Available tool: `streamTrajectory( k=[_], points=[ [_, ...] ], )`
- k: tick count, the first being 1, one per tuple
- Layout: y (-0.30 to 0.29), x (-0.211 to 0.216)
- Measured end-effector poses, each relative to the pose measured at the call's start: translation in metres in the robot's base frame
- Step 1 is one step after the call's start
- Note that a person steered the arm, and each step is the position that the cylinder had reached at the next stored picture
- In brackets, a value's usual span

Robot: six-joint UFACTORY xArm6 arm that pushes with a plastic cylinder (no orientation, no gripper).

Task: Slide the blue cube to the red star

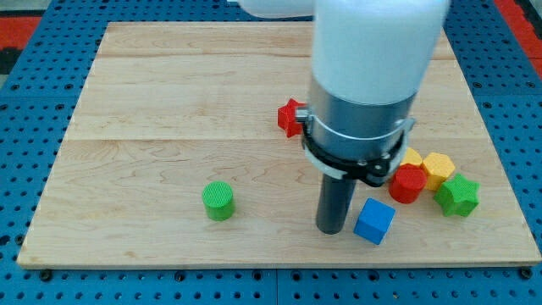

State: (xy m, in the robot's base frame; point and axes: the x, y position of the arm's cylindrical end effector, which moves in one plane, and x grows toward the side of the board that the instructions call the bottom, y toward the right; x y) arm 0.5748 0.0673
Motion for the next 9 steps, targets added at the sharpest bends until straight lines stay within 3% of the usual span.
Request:
streamTrajectory(
  k=[2, 4, 6, 9],
  points=[
    [-0.030, 0.019],
    [0.039, 0.035],
    [0.053, 0.035],
    [0.063, -0.017]
  ],
)
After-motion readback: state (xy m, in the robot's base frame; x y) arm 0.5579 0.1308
